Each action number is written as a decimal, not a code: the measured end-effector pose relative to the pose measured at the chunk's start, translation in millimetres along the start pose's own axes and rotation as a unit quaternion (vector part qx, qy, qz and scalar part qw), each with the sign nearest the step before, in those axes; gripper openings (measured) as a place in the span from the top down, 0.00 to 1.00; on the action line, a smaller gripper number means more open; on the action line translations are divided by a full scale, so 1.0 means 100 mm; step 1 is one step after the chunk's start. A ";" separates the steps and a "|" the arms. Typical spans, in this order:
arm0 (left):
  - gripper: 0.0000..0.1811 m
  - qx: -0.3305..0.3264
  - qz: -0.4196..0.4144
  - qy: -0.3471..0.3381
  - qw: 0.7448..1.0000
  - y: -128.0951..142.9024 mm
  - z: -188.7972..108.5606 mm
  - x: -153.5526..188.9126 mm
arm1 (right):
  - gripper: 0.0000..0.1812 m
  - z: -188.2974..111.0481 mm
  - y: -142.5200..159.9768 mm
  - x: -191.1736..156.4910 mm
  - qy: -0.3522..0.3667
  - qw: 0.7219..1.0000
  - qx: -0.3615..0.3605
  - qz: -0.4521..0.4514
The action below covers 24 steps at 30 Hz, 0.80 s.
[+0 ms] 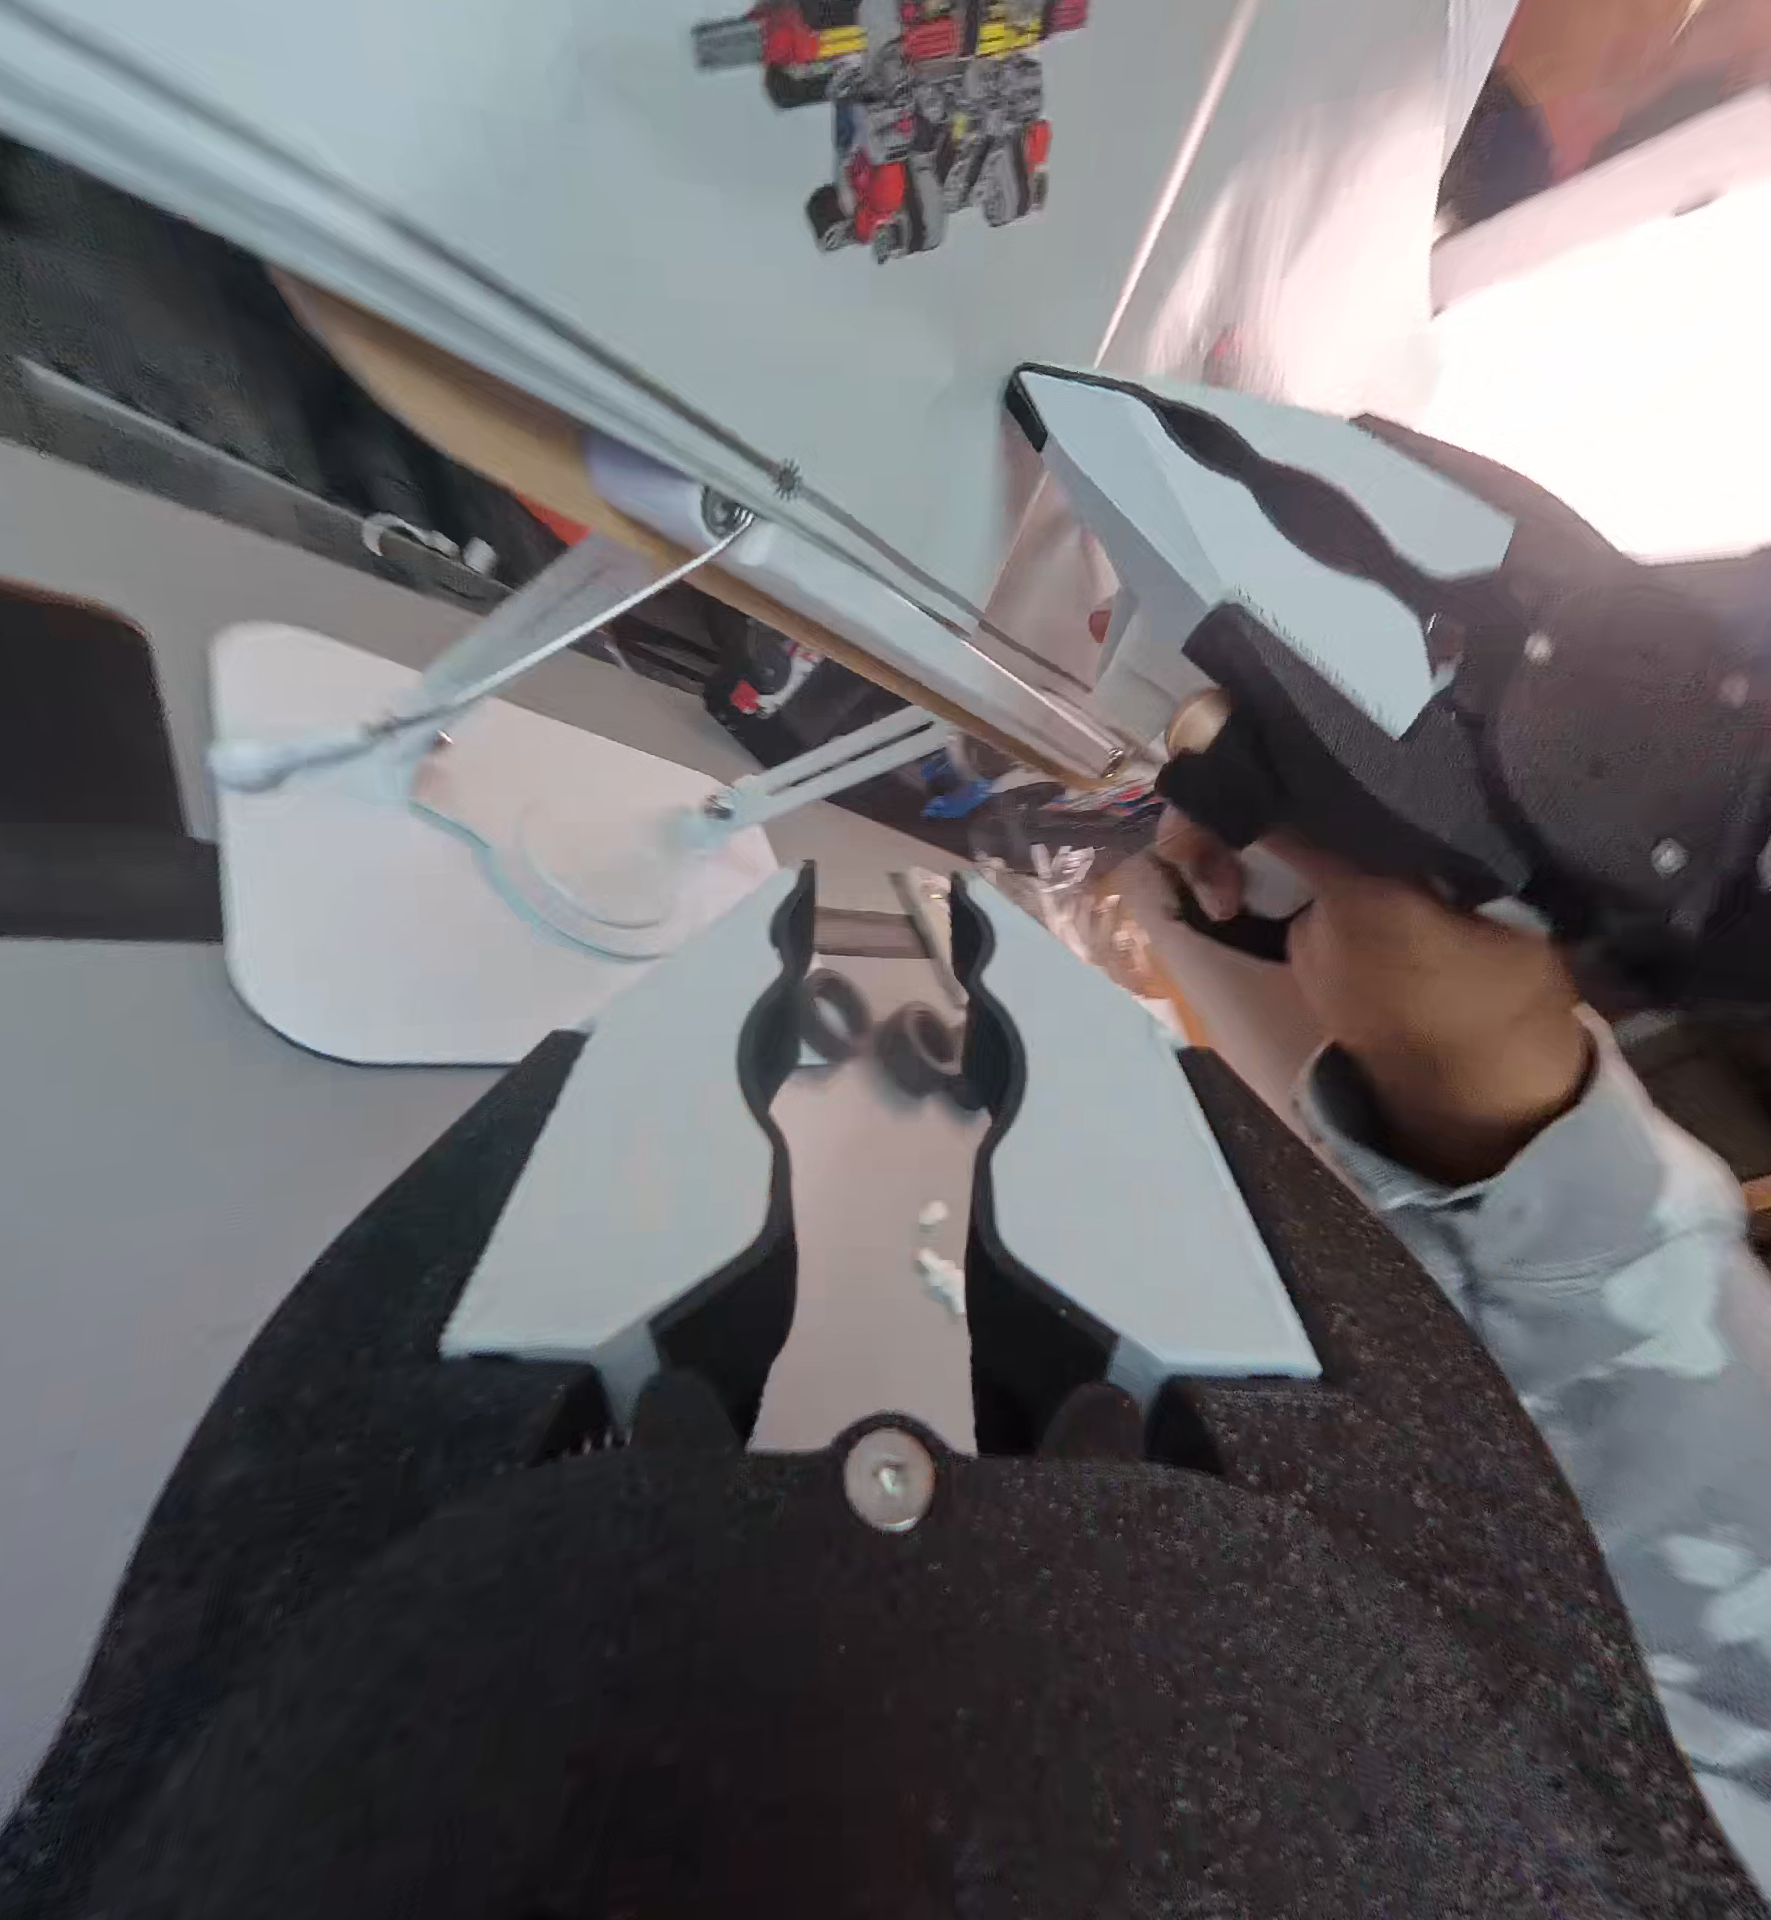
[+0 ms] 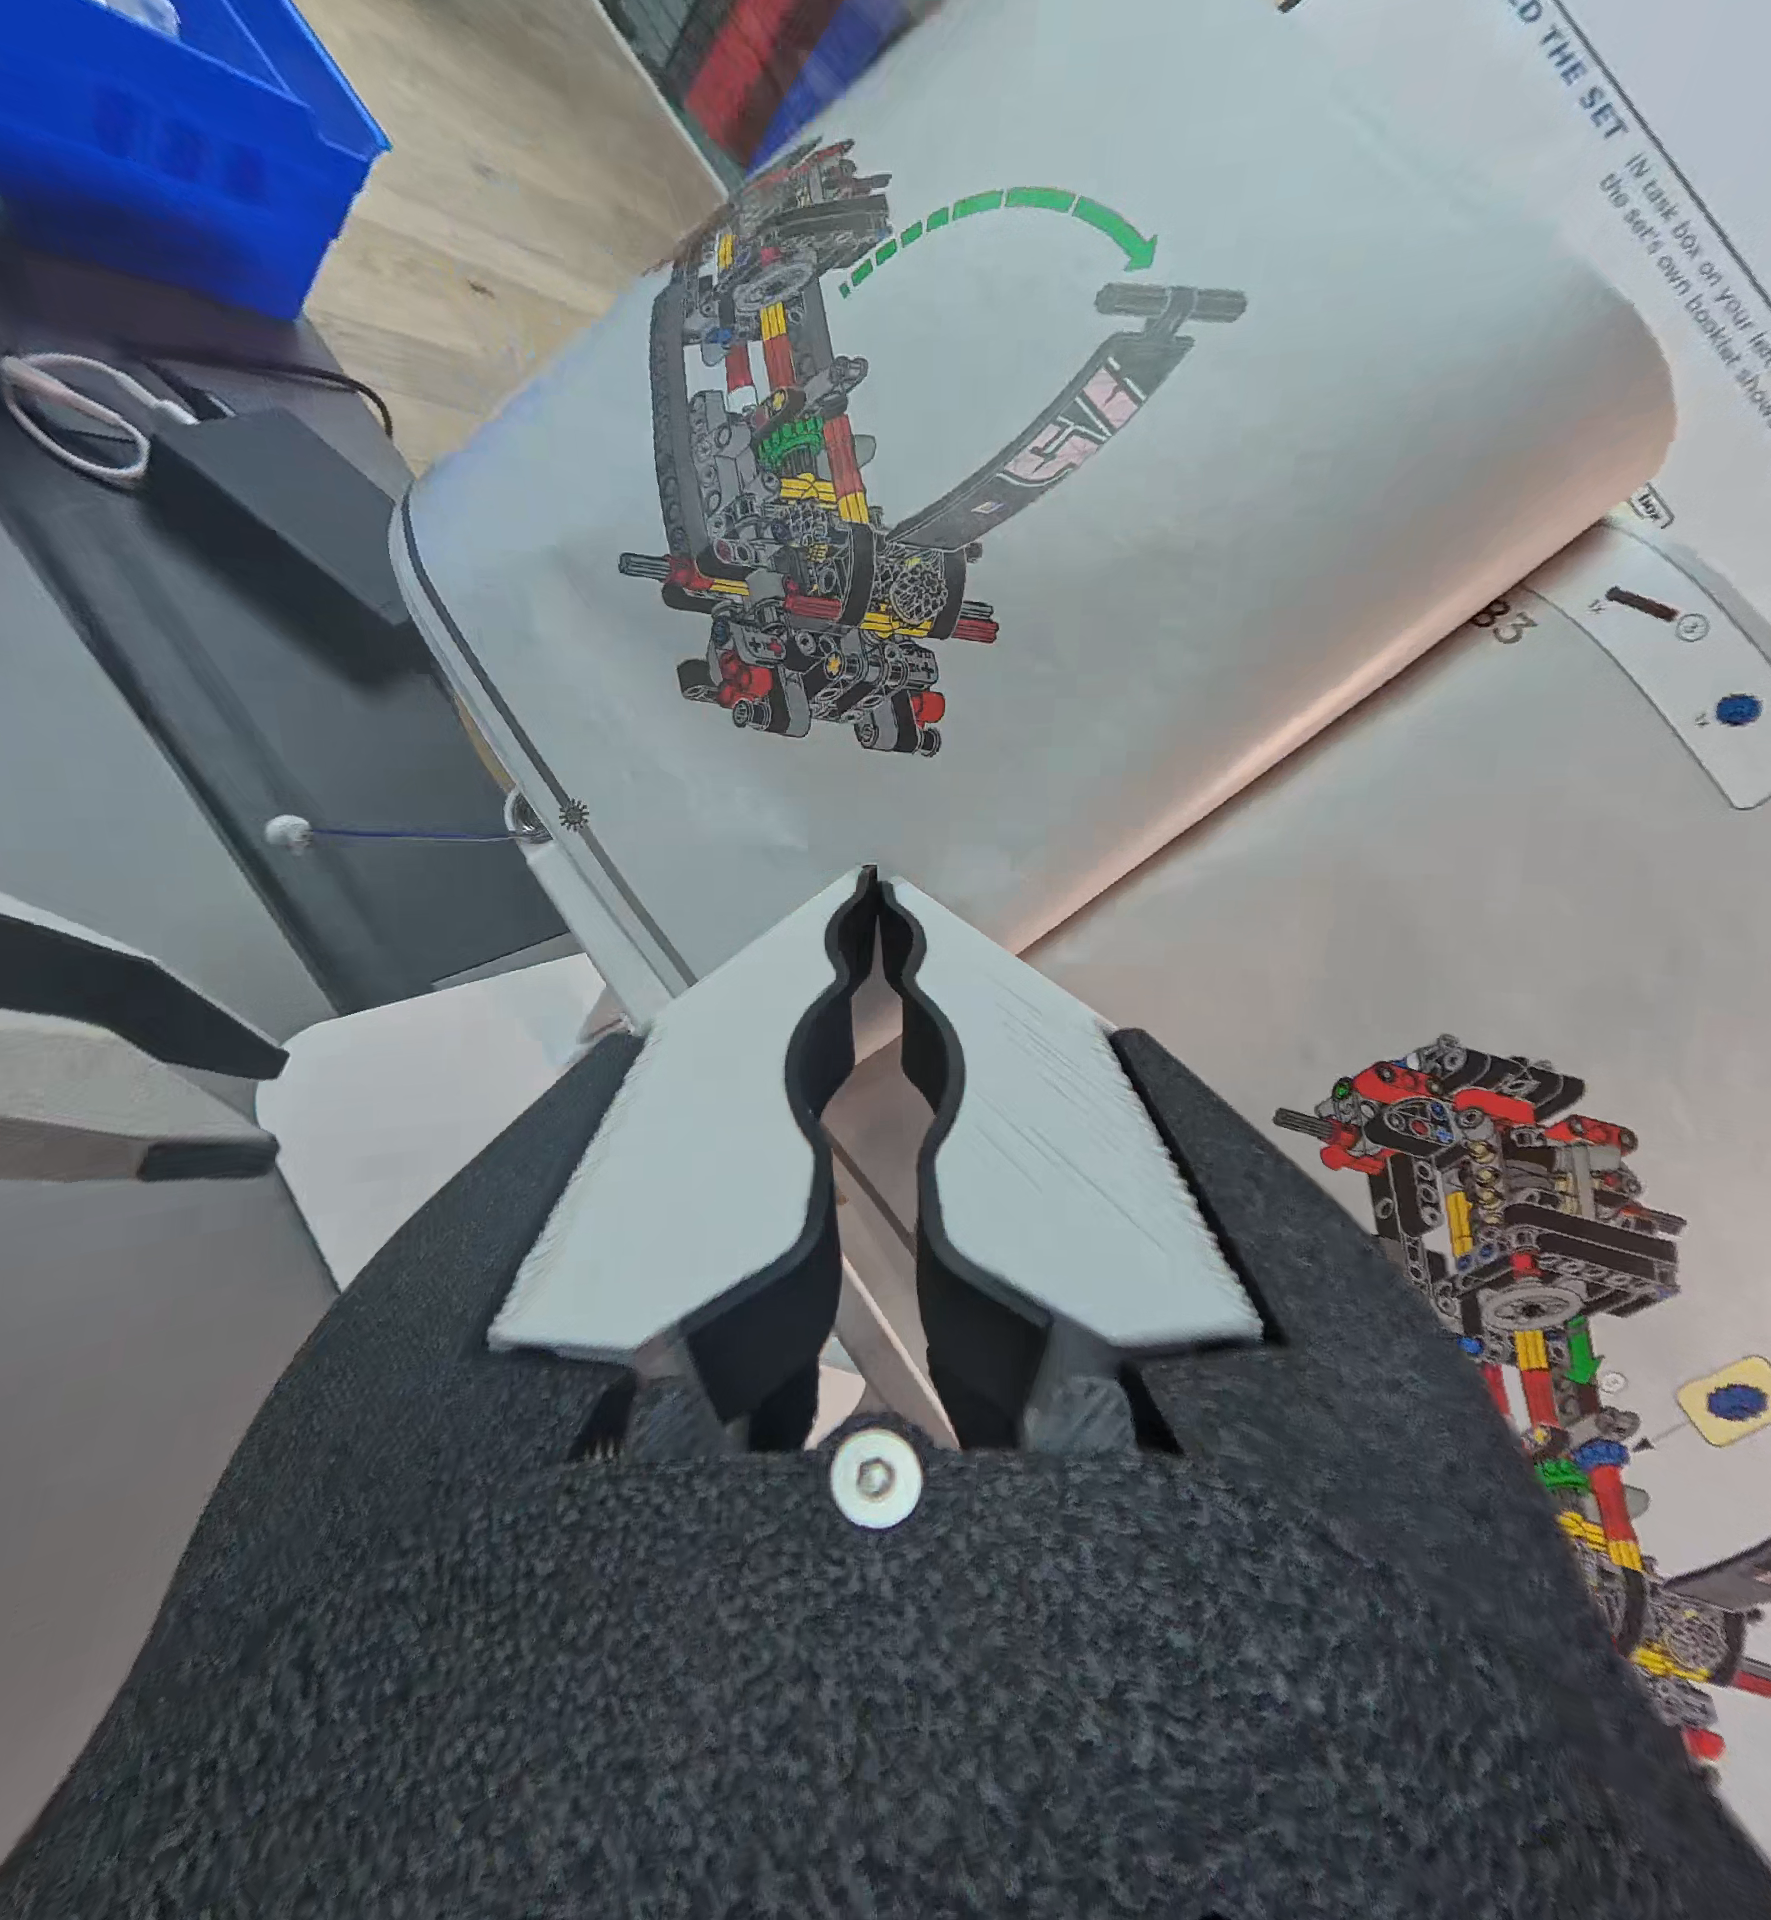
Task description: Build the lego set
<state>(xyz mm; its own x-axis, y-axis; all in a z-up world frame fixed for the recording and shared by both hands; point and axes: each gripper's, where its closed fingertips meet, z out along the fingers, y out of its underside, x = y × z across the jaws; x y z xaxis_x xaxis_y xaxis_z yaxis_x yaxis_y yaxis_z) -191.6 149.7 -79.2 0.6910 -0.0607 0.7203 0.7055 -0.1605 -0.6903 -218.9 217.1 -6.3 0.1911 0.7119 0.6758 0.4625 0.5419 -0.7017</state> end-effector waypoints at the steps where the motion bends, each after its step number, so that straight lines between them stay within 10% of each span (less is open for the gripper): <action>1: 0.78 0.003 -0.071 0.023 0.997 0.00 0.04 -0.02 | 1.00 0.01 0.00 -0.01 0.008 1.000 0.000 -0.005; 5: 0.61 0.081 -0.222 0.028 0.971 -0.24 0.14 -0.30 | 0.98 0.00 0.00 -0.04 0.009 1.000 0.005 -0.005; 9: 0.76 0.194 -0.299 0.015 0.934 -0.67 0.05 -0.50 | 0.98 0.00 0.00 -0.04 0.006 1.000 0.002 0.001; 12: 0.99 0.207 -0.265 -0.014 0.942 -0.79 0.04 -0.55 | 0.98 0.00 0.00 -0.04 0.004 1.000 0.002 0.002; 24: 0.99 0.199 -0.185 -0.073 0.960 -0.74 -0.05 -0.49 | 0.94 0.05 -0.06 -0.12 -0.005 1.000 0.000 -0.006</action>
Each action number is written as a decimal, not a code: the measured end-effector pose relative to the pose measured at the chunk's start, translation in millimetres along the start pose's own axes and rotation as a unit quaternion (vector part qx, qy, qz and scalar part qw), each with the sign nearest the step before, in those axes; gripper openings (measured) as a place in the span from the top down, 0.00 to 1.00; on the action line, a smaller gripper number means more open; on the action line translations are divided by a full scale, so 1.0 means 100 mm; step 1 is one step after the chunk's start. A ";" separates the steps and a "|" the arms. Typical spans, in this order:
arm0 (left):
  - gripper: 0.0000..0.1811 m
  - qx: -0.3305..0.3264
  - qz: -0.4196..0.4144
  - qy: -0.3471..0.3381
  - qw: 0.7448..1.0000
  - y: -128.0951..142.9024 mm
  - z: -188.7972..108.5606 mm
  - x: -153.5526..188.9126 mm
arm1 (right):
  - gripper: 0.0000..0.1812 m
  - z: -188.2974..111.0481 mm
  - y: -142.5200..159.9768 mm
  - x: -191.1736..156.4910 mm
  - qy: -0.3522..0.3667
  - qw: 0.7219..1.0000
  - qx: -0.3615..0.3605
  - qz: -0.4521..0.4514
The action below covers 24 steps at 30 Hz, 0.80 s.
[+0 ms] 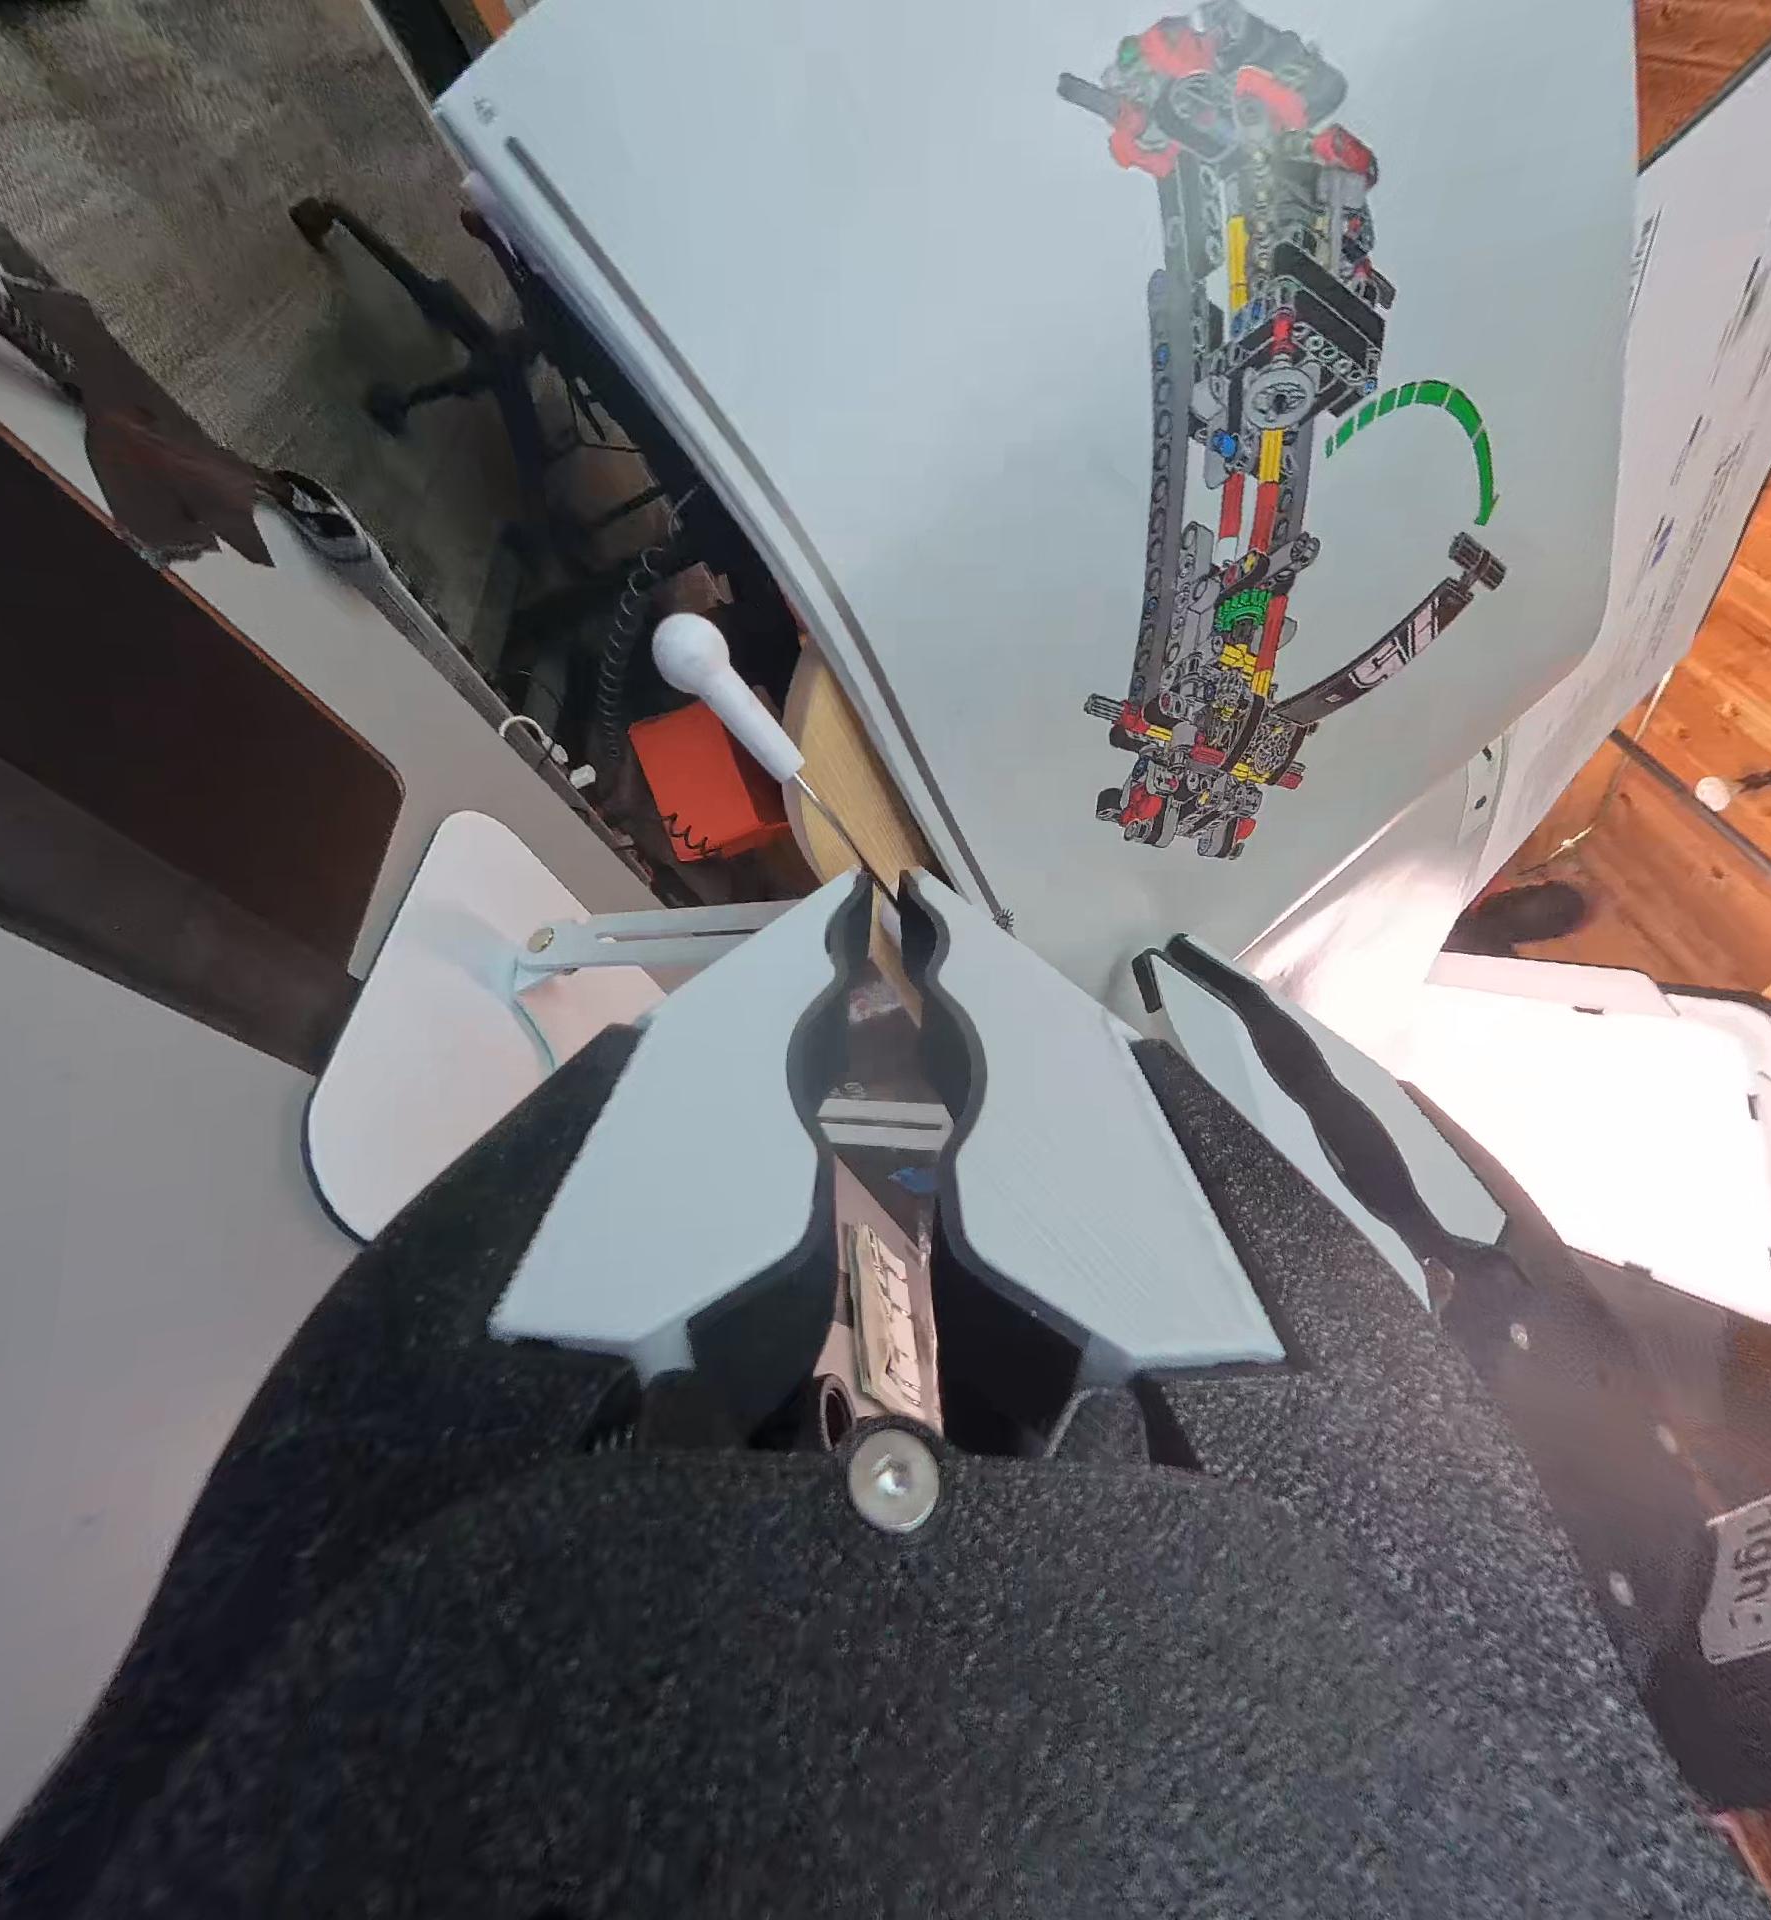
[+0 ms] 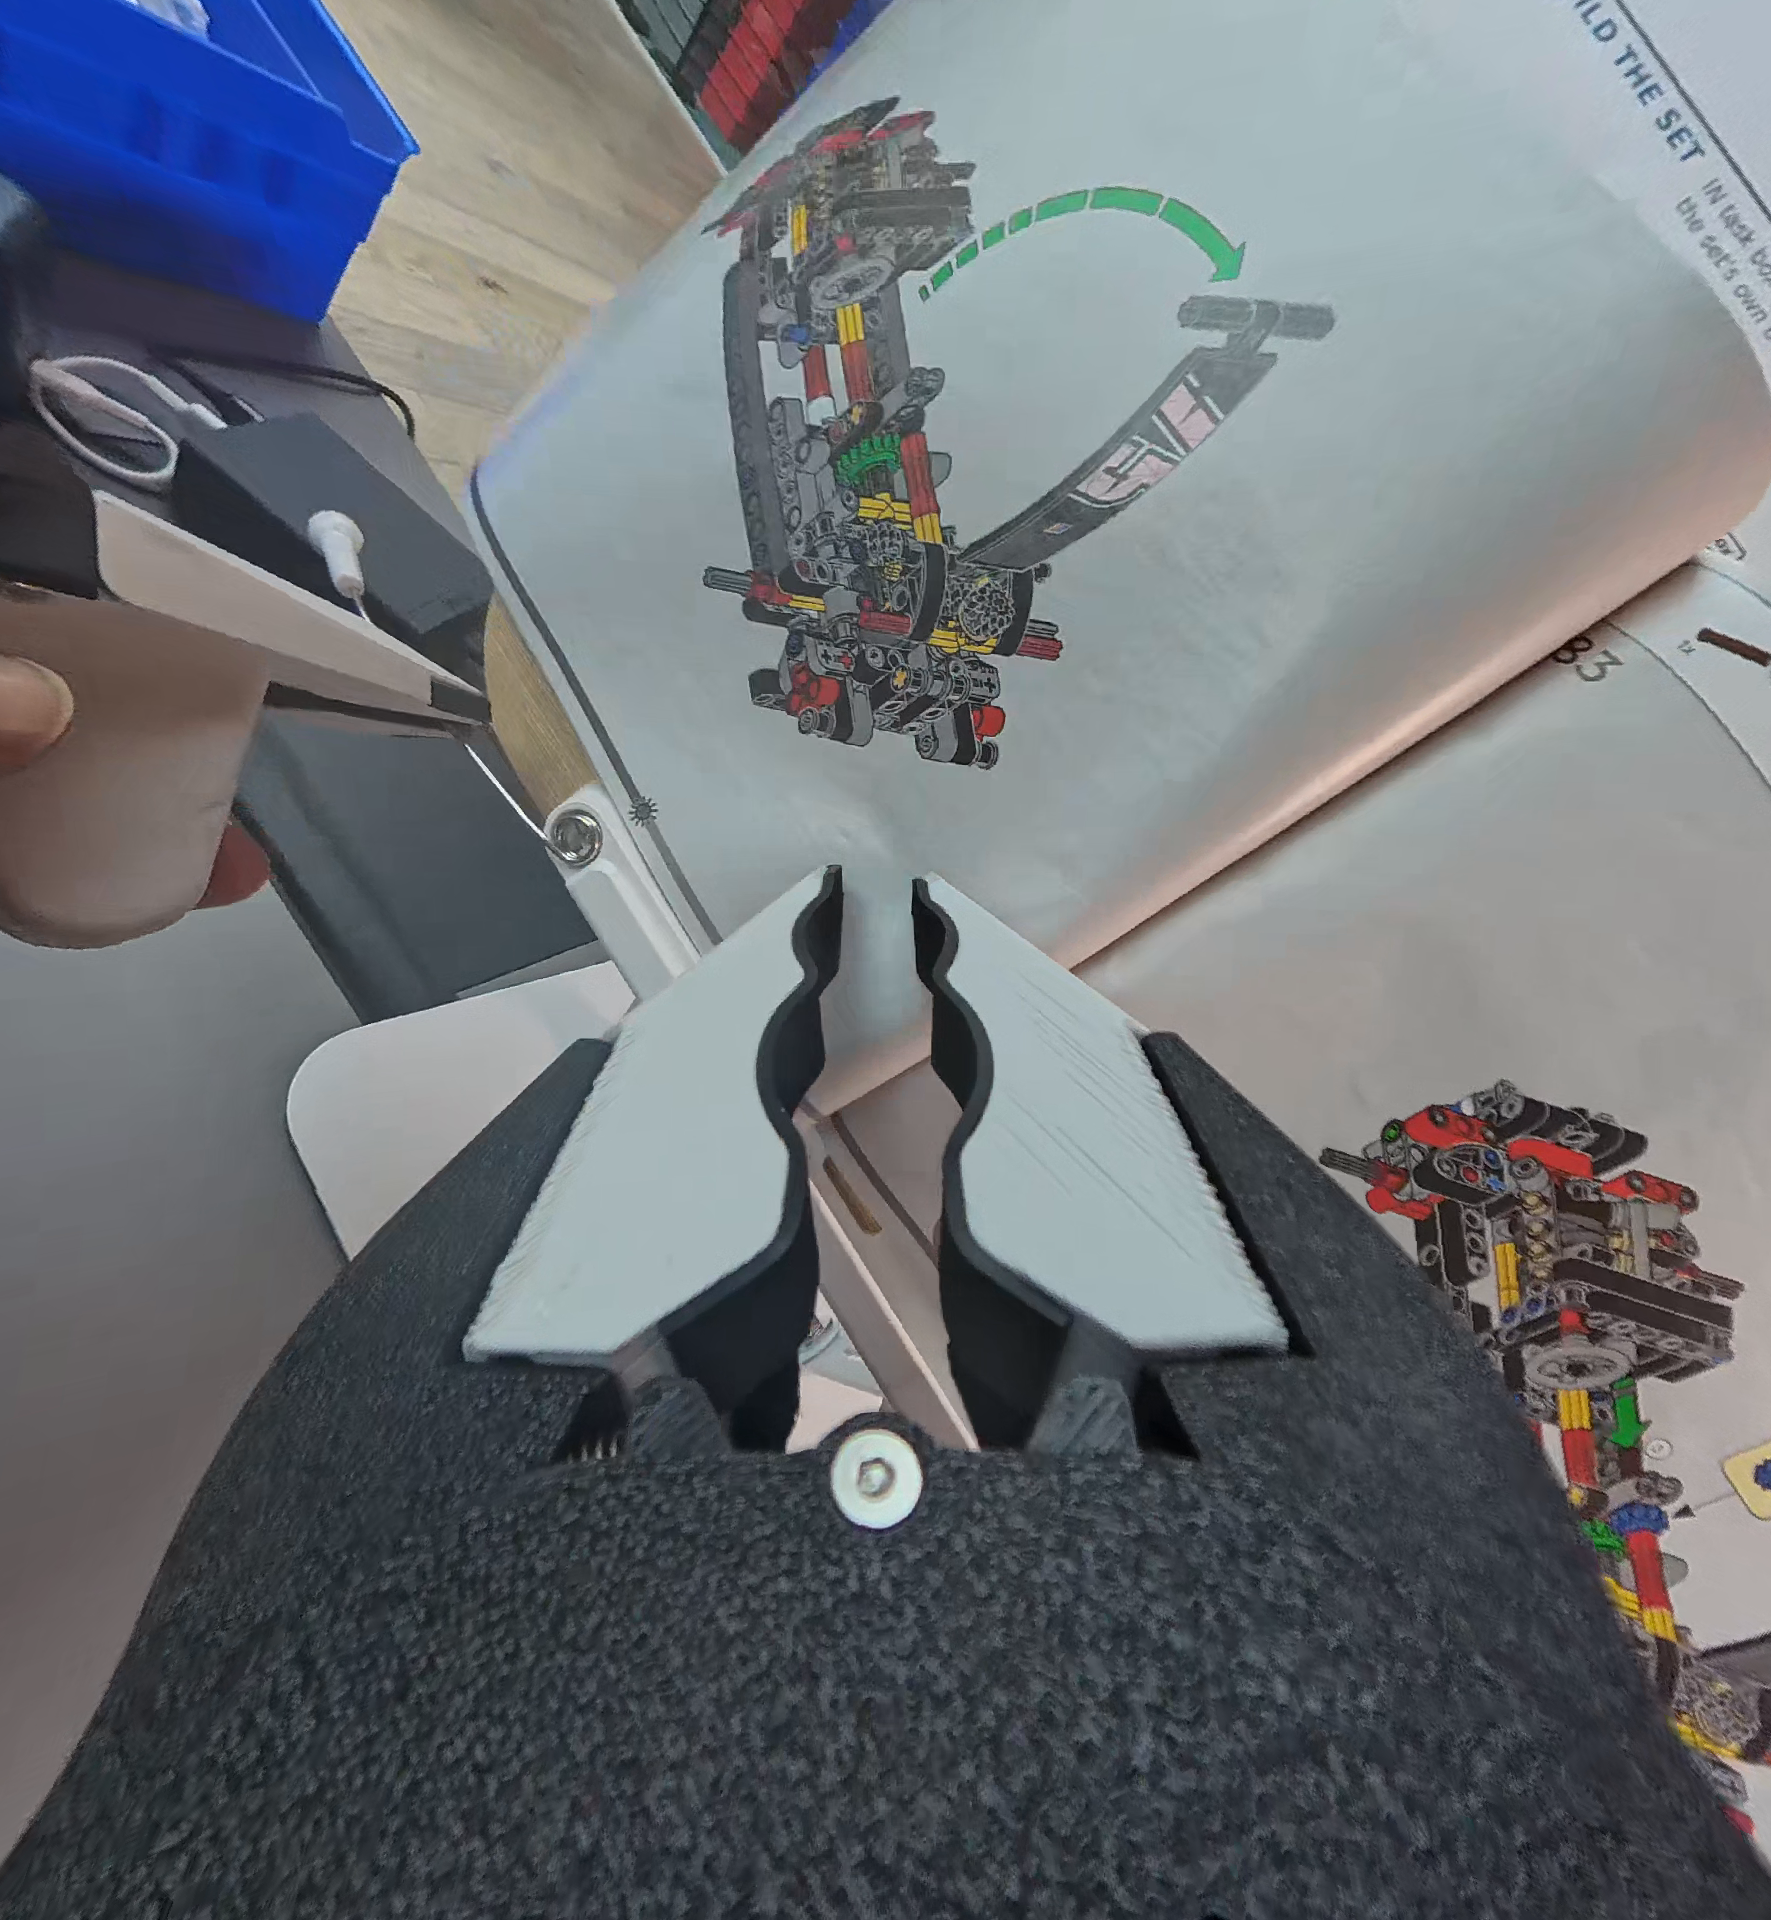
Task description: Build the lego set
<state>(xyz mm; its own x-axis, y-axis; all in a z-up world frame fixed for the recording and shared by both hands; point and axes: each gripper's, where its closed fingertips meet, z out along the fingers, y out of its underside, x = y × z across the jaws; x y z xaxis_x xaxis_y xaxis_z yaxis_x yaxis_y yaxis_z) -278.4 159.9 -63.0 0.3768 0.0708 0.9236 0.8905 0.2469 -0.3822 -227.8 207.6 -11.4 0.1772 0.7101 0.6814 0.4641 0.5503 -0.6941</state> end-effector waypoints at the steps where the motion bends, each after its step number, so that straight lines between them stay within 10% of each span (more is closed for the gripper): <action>1: 0.99 0.000 -0.016 0.006 1.000 0.01 -0.01 -0.01 | 0.93 0.01 -0.01 -0.03 -0.003 1.000 0.004 -0.012; 9: 1.00 -0.027 0.287 -0.006 0.958 -0.02 0.08 0.38 | 0.98 0.08 0.00 -0.05 -0.014 0.999 -0.006 -0.033; 16: 1.00 -0.142 0.724 0.001 0.675 0.36 0.26 0.54 | 0.92 0.06 0.03 -0.17 -0.067 0.998 0.008 0.011; 24: 0.97 -0.172 0.727 0.022 0.664 0.37 0.12 0.57 | 0.86 -0.38 0.07 -0.11 -0.083 0.991 0.064 0.079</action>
